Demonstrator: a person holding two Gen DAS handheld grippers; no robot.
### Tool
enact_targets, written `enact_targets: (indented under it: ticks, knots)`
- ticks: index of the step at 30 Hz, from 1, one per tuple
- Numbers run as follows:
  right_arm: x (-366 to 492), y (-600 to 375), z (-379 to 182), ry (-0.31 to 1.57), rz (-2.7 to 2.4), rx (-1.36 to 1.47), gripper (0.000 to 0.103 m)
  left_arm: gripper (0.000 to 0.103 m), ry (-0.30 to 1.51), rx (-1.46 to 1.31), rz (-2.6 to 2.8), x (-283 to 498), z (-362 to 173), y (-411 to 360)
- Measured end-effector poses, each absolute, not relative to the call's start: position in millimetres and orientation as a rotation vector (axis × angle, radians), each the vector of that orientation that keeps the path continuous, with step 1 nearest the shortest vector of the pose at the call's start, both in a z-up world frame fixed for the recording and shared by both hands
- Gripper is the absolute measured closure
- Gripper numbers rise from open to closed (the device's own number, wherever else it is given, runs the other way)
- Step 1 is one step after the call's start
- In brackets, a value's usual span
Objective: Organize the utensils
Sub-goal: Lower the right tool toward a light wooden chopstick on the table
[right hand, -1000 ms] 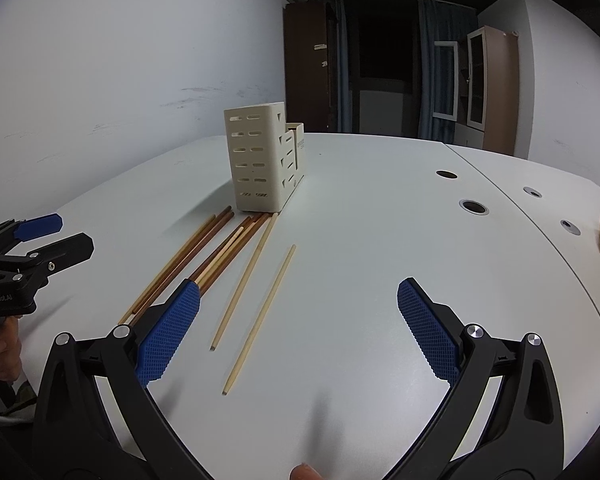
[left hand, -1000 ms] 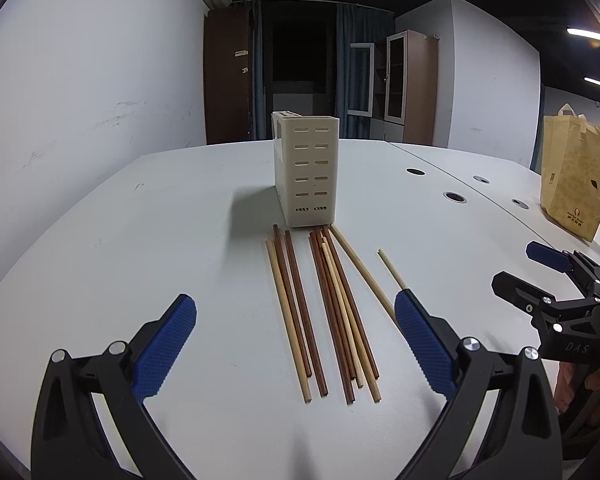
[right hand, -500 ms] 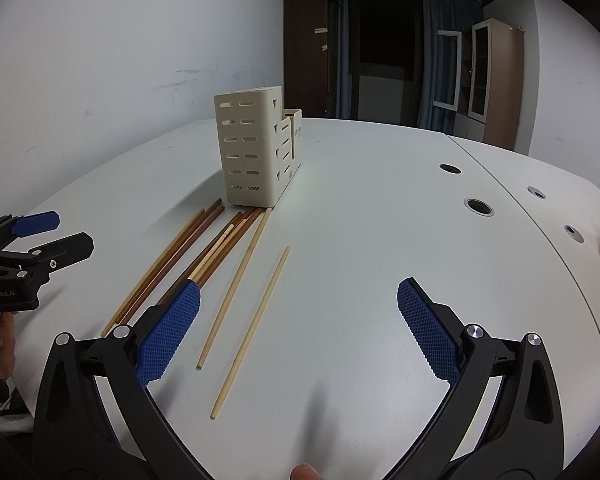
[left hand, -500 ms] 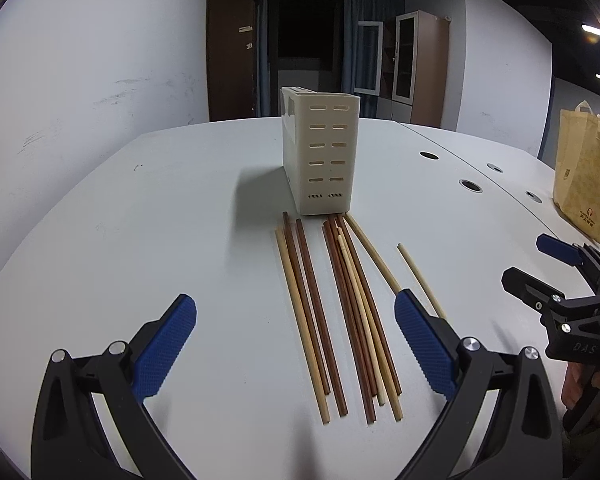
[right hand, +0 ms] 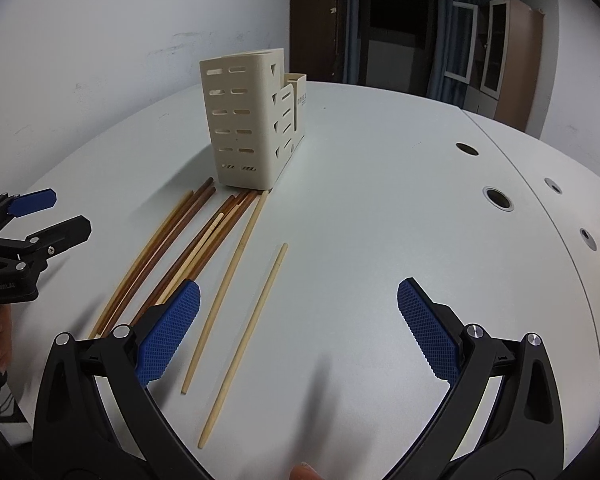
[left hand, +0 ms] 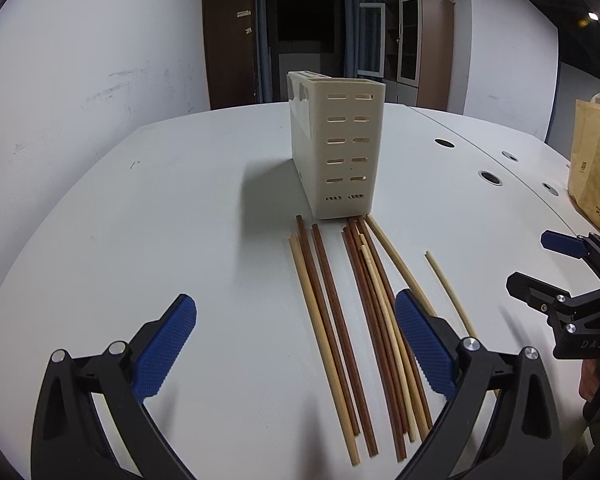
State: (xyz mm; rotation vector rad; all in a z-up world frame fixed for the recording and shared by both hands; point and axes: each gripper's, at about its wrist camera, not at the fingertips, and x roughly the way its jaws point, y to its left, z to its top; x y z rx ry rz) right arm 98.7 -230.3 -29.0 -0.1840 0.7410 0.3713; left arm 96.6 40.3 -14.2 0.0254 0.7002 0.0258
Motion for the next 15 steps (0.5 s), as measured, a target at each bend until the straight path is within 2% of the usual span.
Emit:
enact_targets:
  ticks: [15]
  knots:
    - [141,-210,-30,0.828,0.347,-0.246,0.008,0.007,0.832,-0.015,0.005,152,-19,59]
